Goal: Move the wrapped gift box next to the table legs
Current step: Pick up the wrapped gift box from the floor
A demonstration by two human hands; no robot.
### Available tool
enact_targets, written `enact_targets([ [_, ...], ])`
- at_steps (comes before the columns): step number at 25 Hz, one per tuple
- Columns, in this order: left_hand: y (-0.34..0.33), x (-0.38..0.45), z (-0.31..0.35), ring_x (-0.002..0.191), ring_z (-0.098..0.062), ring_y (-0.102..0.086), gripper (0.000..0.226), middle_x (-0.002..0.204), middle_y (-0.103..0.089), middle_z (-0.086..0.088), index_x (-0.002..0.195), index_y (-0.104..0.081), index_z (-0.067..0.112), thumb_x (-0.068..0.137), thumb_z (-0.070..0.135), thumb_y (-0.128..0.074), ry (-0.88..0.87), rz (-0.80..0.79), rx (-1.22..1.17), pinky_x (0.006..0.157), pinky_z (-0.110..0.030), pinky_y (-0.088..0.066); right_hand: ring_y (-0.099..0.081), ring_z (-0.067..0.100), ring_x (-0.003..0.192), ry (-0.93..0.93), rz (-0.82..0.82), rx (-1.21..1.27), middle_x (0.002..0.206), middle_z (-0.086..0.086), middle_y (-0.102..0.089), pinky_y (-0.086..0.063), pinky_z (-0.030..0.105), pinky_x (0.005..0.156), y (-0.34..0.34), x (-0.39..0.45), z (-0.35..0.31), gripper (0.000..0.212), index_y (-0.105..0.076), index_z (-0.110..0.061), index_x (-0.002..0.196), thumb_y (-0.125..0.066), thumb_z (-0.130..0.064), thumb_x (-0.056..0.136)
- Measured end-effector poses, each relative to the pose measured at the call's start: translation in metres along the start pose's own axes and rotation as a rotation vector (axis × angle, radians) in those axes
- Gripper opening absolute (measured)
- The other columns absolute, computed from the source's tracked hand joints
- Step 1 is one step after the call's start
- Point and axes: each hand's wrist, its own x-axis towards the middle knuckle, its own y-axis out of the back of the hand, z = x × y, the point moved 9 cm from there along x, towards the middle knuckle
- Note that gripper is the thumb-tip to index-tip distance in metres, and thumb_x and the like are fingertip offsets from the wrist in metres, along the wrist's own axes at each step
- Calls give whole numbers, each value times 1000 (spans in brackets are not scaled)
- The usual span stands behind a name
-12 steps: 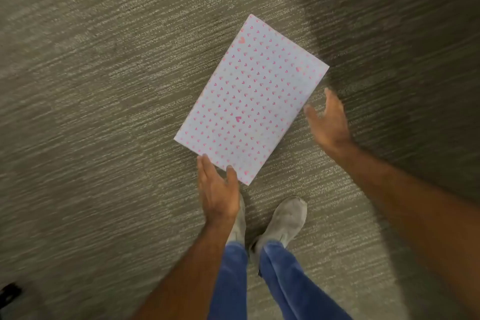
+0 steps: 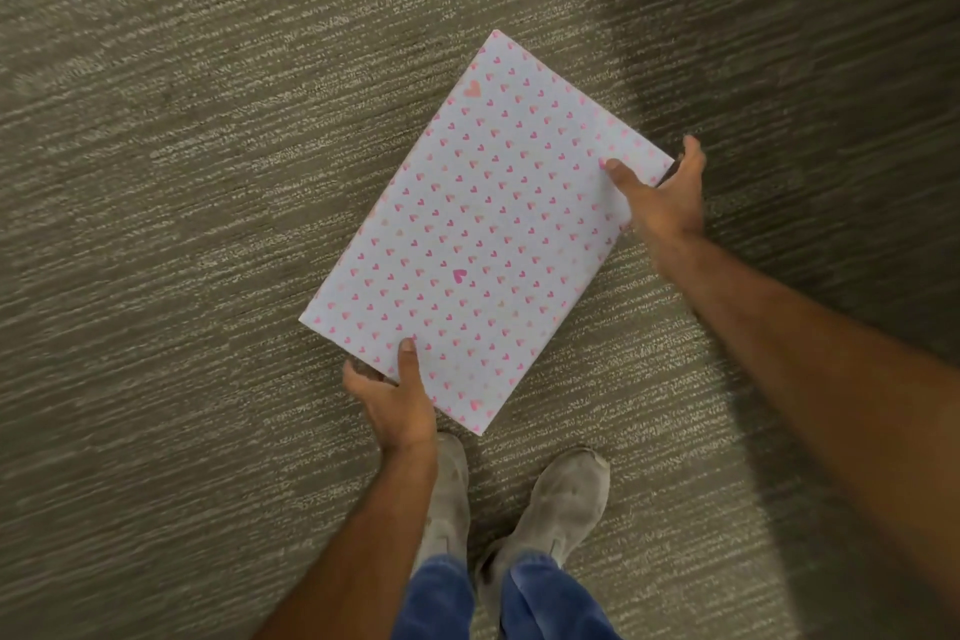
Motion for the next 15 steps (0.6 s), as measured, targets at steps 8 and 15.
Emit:
enact_targets([
  [8,-2,6,-11,108,-23,-72,44,121,-72,-5,129,-58,15,93,34,-75,126,-17,-141,97,-58,-59,-64,11,107,-148,-109,302,117,-11,-64,-61,56,92,-14,7,21,71,-47,-26,140,-89,-24,83],
  [15,-5,-18,7,99,-17,-73,44,111,-74,0,134,-59,14,94,27,-74,161,-65,-184,86,-45,-62,-68,19,114,-138,-65,388,123,-4,-68,-63,48,82,17,-8,23,67,-48,-25,134,-90,-22,82],
])
